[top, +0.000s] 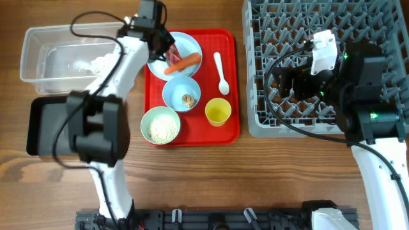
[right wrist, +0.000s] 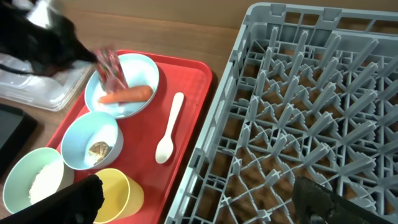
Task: Sort waste into correct bins and load items into the dishwasher rack
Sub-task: 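Carry the red wrapper left and release it into the clear bin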
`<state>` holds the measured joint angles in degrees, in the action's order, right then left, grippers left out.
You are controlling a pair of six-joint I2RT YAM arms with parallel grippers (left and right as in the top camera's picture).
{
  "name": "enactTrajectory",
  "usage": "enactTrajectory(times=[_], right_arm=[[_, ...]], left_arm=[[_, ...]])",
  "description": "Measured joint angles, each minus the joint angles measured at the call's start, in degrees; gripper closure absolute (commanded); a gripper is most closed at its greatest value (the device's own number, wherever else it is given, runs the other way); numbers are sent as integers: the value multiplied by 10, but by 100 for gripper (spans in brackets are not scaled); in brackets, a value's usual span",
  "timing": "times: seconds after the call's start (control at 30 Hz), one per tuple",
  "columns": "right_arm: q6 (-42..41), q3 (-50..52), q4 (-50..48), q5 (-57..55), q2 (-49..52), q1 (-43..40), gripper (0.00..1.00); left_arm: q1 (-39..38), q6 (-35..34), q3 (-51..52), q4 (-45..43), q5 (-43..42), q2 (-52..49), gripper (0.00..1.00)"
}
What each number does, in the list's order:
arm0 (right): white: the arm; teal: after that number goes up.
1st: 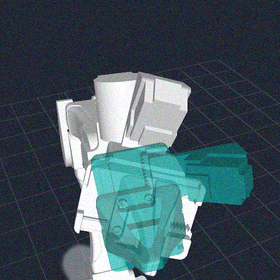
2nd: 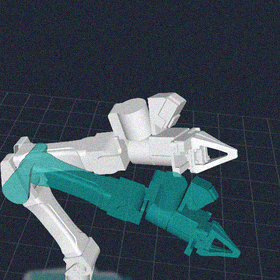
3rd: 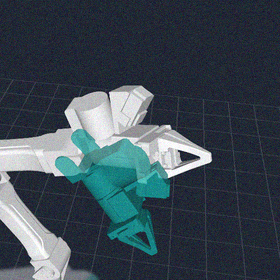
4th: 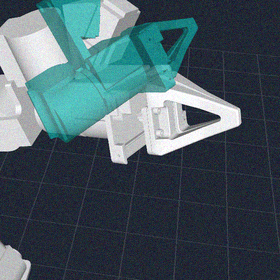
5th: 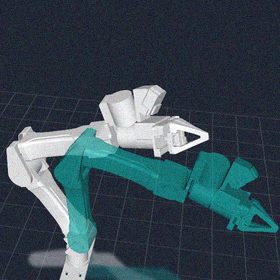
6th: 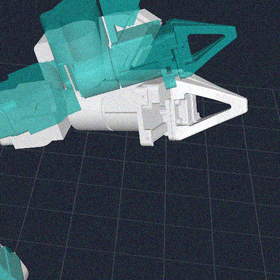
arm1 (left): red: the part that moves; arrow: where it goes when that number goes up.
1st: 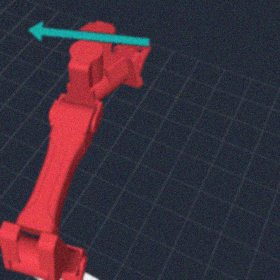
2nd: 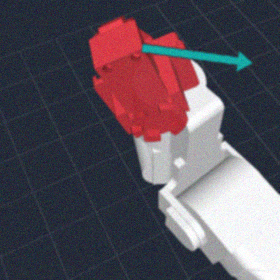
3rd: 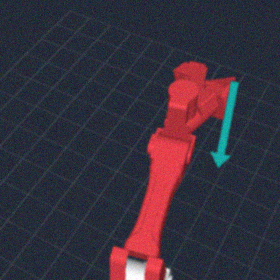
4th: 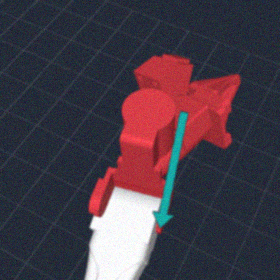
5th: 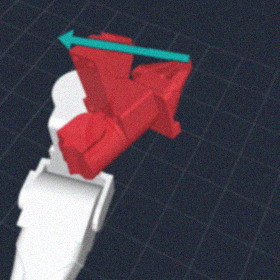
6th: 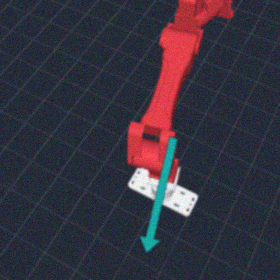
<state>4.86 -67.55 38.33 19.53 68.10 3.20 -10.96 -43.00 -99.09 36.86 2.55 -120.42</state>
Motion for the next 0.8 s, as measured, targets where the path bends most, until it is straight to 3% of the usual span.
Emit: enactTrajectory(times=[0.3, 0.47, 0.8], right_arm=[[0, 0, 0, 0, 0, 0, 0], [0, 0, 0, 0, 0, 0, 0], [-1, 0, -1, 4, 0, 0, 0]], left_arm=[[4, 23, 0, 23, 2, 70, 96], [27, 27, 0, 76, 2, 115, 96], [199, 31, 0, 181, 27, 170, 96]])
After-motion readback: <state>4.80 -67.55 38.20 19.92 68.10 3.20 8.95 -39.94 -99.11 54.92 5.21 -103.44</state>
